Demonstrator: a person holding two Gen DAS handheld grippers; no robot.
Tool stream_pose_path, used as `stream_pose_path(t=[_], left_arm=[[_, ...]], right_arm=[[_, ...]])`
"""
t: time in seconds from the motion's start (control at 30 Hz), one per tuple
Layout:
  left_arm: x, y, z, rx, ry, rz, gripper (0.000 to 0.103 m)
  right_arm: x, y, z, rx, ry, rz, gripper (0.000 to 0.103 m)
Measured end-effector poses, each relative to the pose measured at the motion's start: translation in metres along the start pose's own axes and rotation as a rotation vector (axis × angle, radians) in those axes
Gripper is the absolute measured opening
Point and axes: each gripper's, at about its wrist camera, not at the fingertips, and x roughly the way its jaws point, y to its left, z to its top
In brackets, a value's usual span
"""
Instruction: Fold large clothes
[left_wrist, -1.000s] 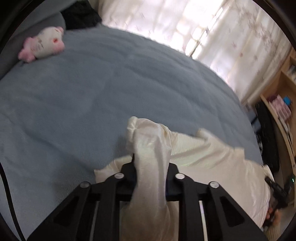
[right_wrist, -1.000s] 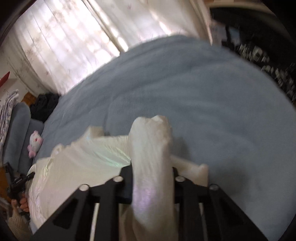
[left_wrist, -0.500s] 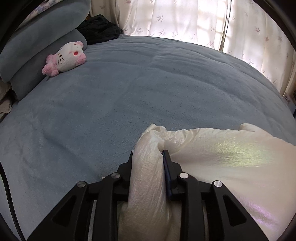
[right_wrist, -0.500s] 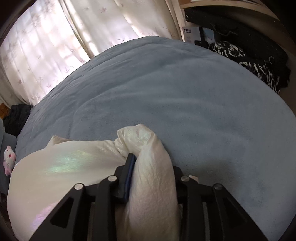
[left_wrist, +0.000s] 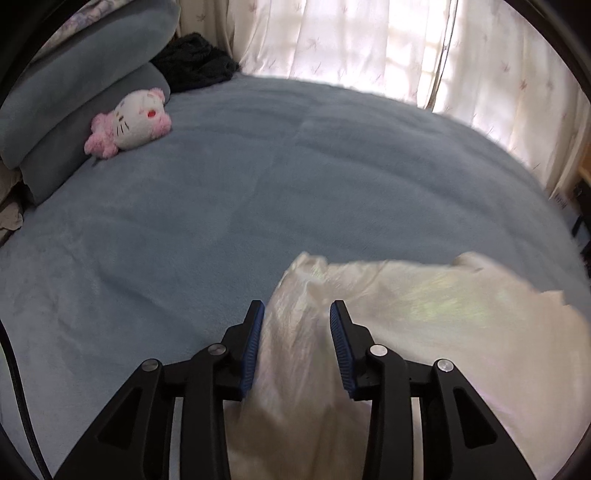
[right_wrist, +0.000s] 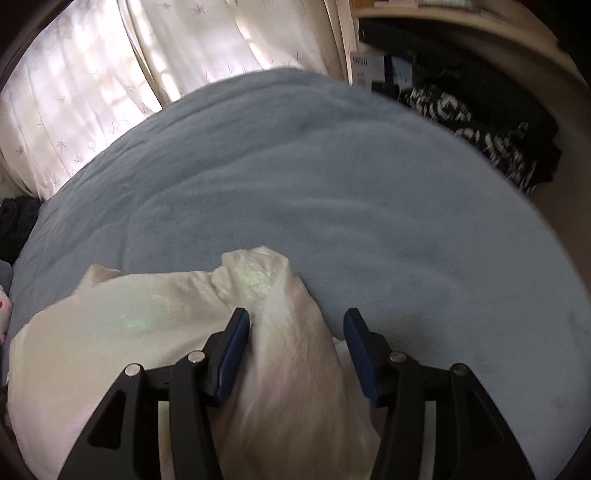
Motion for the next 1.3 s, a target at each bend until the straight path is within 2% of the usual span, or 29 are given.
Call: stream_pose_path(t=[0.13, 0.27, 0.37, 0.5, 0.63, 0.73, 0.8, 0.93, 1.1, 1.17, 1.23, 1.3], left_arm=[[-0.040, -0.005, 0.009, 0.000, -0.069, -0.056, 0.035], [-0.072, -0.034, 0.005, 0.050, -0.101, -0.126, 0.036], [-0.080, -0.063, -0.006, 0.096, -0.089, -0.181, 0.036], [-0.072, -0.110, -0.029, 0.176, -0.056, -0.218, 0.036], [-0.054, -0.148, -0.053, 0.235, -0.036, -0.246, 0.036], [-0.040, -0.169, -0.065, 0.316, -0.076, -0.181, 0.036], [-0.033, -0.176, -0.066, 0.329, -0.091, -0.154, 0.036], [-0.015, -0.165, -0.048, 0.309, -0.086, -0.093, 0.036], [0.014, -0.128, -0.026, 0.261, -0.043, 0.012, 0.039], [0.025, -0.113, -0.022, 0.212, -0.017, 0.009, 0.039], [0.030, -0.102, -0.023, 0.169, 0.003, -0.016, 0.039], [0.034, -0.103, -0.025, 0.173, -0.005, -0.008, 0.039]], right_arm=[[-0.051, 0.020, 0.002, -0.063, -0.124, 0.008, 0.054], [-0.087, 0.059, -0.004, -0.146, -0.176, 0.068, 0.055], [-0.101, 0.095, -0.015, -0.200, -0.192, 0.134, 0.055], [-0.097, 0.141, -0.029, -0.266, -0.182, 0.191, 0.055], [-0.075, 0.172, -0.043, -0.295, -0.143, 0.218, 0.055], [-0.050, 0.186, -0.055, -0.337, -0.110, 0.200, 0.055], [-0.035, 0.192, -0.064, -0.382, -0.108, 0.151, 0.055], [-0.021, 0.181, -0.065, -0.398, -0.122, 0.118, 0.055], [-0.006, 0.143, -0.042, -0.394, -0.139, -0.004, 0.055], [0.002, 0.119, -0.031, -0.347, -0.125, -0.032, 0.055], [0.006, 0.103, -0.027, -0.287, -0.110, -0.014, 0.056], [0.009, 0.094, -0.026, -0.241, -0.108, 0.013, 0.056]])
